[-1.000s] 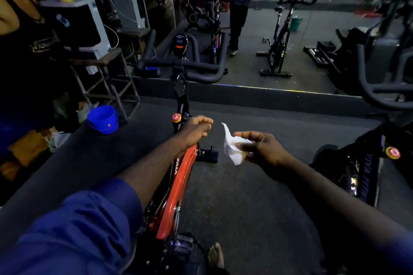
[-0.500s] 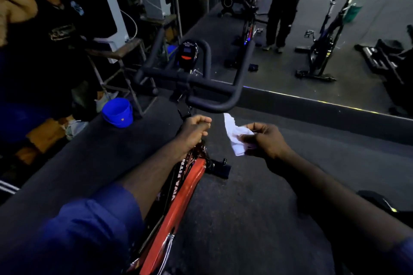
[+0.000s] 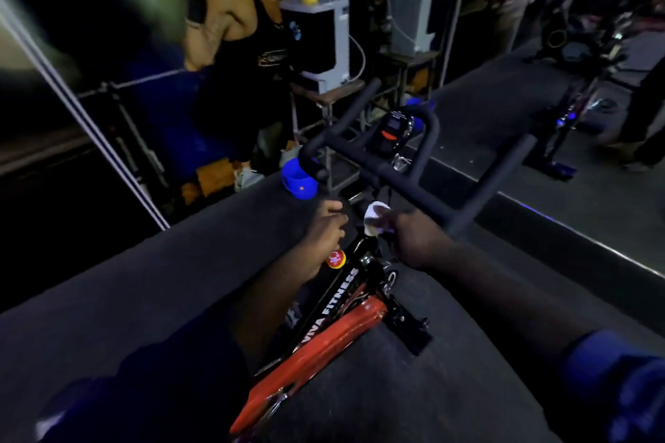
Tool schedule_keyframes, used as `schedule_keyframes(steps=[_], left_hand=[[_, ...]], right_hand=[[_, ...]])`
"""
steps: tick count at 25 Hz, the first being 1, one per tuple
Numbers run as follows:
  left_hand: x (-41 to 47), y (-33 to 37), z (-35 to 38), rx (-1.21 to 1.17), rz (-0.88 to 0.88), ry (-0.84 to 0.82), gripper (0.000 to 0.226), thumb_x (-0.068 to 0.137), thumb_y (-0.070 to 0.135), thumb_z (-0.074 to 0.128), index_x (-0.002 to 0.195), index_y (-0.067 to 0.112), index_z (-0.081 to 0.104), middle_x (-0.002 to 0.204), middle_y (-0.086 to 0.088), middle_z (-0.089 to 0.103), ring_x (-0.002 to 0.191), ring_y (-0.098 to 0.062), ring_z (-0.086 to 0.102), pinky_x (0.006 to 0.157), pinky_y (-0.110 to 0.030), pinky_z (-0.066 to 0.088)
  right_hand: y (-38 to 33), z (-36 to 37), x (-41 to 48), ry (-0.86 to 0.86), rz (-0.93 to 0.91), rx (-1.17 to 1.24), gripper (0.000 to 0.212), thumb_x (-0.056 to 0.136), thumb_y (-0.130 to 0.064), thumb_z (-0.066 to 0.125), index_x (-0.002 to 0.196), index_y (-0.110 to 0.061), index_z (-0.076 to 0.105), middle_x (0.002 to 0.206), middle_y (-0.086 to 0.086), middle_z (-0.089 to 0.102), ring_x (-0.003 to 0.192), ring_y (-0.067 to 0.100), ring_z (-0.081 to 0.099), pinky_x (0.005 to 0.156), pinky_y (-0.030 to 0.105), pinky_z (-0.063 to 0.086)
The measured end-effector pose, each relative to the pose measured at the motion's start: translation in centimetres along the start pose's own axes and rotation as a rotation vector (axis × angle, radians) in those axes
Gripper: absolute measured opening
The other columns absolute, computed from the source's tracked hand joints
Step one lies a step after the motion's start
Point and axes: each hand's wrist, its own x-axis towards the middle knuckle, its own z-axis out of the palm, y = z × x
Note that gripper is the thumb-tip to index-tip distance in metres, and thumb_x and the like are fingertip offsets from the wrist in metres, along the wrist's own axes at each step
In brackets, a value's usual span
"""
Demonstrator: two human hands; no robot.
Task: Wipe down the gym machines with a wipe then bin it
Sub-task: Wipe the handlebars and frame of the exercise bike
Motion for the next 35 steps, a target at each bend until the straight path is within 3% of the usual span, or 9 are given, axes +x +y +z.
schedule_keyframes(steps=[4, 6, 13, 17, 20, 22, 26, 29, 35], left_hand=[[1.8, -0.8, -1.2, -0.038, -0.037, 0.098, 0.022, 0.107, 0.016, 0.049, 0.129, 0.018, 0.051, 0.096, 0.0, 0.055, 0.075, -0.011, 0.05, 0.061, -0.027, 0.039], [3.5, -1.0, -1.5, -0.043, -0.046, 0.104, 0.018, 0.108, 0.018, 0.049, 0.126, 0.02, 0.05, 0.093, 0.003, 0.053, 0.074, -0.011, 0.049, 0.06, -0.027, 0.038], [12.0, -1.1, 0.0, -0.006, -0.028, -0.048, 0.032, 0.105, 0.022, 0.059, 0.131, 0.004, 0.055, 0.115, -0.011, 0.056, 0.095, -0.014, 0.051, 0.074, -0.029, 0.04], [17.6, -1.7, 1.3, 0.066, -0.056, -0.182, 0.086, 0.067, 0.047, 0.065, 0.143, 0.01, 0.051, 0.134, -0.009, 0.062, 0.121, -0.022, 0.061, 0.108, -0.04, 0.048], [20.8, -1.4, 2.2, 0.229, -0.068, -0.226, 0.084, 0.053, 0.066, 0.068, 0.122, 0.017, 0.062, 0.112, -0.001, 0.071, 0.104, -0.021, 0.068, 0.092, -0.04, 0.056], [21.9, -0.1, 2.8, 0.281, -0.08, -0.277, 0.074, 0.049, 0.064, 0.07, 0.104, 0.016, 0.067, 0.097, -0.002, 0.075, 0.09, -0.023, 0.07, 0.078, -0.04, 0.057], [21.6, 2.6, 4.0, 0.416, -0.05, -0.391, 0.079, 0.041, 0.039, 0.077, 0.114, 0.016, 0.058, 0.104, -0.002, 0.074, 0.091, -0.02, 0.072, 0.08, -0.039, 0.063], [20.9, 2.6, 4.8, 0.512, -0.032, -0.346, 0.081, 0.048, 0.032, 0.087, 0.117, 0.015, 0.047, 0.107, -0.003, 0.071, 0.094, -0.022, 0.07, 0.084, -0.04, 0.063], [19.9, 2.1, 5.1, 0.705, 0.039, -0.233, 0.079, 0.062, 0.054, 0.08, 0.118, 0.017, 0.038, 0.118, -0.004, 0.069, 0.108, -0.03, 0.068, 0.088, -0.036, 0.056]], right_hand=[[0.0, 0.9, 3.3, 0.012, -0.158, -0.096, 0.031, 0.095, -0.028, 0.058, 0.122, -0.025, 0.071, 0.121, 0.007, 0.073, 0.097, 0.033, 0.071, 0.081, 0.041, 0.057], [0.7, 2.0, 5.9, -0.045, -0.088, -0.112, 0.037, 0.096, -0.047, 0.046, 0.113, -0.026, 0.071, 0.11, 0.002, 0.075, 0.098, 0.031, 0.072, 0.082, 0.041, 0.058], [2.7, 2.2, 7.8, -0.012, 0.254, 0.244, 0.034, 0.108, -0.036, 0.054, 0.096, -0.01, 0.071, 0.084, 0.002, 0.07, 0.081, 0.012, 0.064, 0.074, 0.03, 0.045], [0.5, 3.8, 5.4, 0.0, 0.024, 0.273, 0.025, 0.11, -0.034, 0.049, 0.114, -0.018, 0.067, 0.109, -0.004, 0.071, 0.101, 0.014, 0.068, 0.091, 0.038, 0.054], [0.2, 4.5, 7.9, -0.136, -0.101, -0.172, 0.03, 0.103, -0.031, 0.047, 0.122, -0.02, 0.068, 0.129, -0.003, 0.061, 0.122, 0.016, 0.055, 0.097, 0.032, 0.051], [0.0, 4.7, 9.6, -0.226, 0.024, -0.29, 0.029, 0.097, -0.027, 0.054, 0.118, -0.012, 0.067, 0.124, 0.004, 0.061, 0.115, 0.021, 0.057, 0.089, 0.034, 0.054], [0.7, 4.2, 12.2, -0.28, 0.526, 0.059, 0.032, 0.104, -0.029, 0.051, 0.118, -0.003, 0.062, 0.116, 0.016, 0.068, 0.109, 0.033, 0.067, 0.087, 0.037, 0.052], [0.9, 4.0, 9.4, -0.076, 0.569, 0.297, 0.034, 0.11, -0.038, 0.044, 0.115, -0.014, 0.067, 0.111, 0.007, 0.072, 0.102, 0.024, 0.068, 0.093, 0.046, 0.053], [-2.8, 9.7, 2.3, 0.315, 0.425, -0.209, 0.058, 0.104, -0.022, 0.035, 0.162, -0.015, 0.032, 0.167, 0.004, 0.034, 0.157, 0.019, 0.025, 0.126, 0.041, 0.025]])
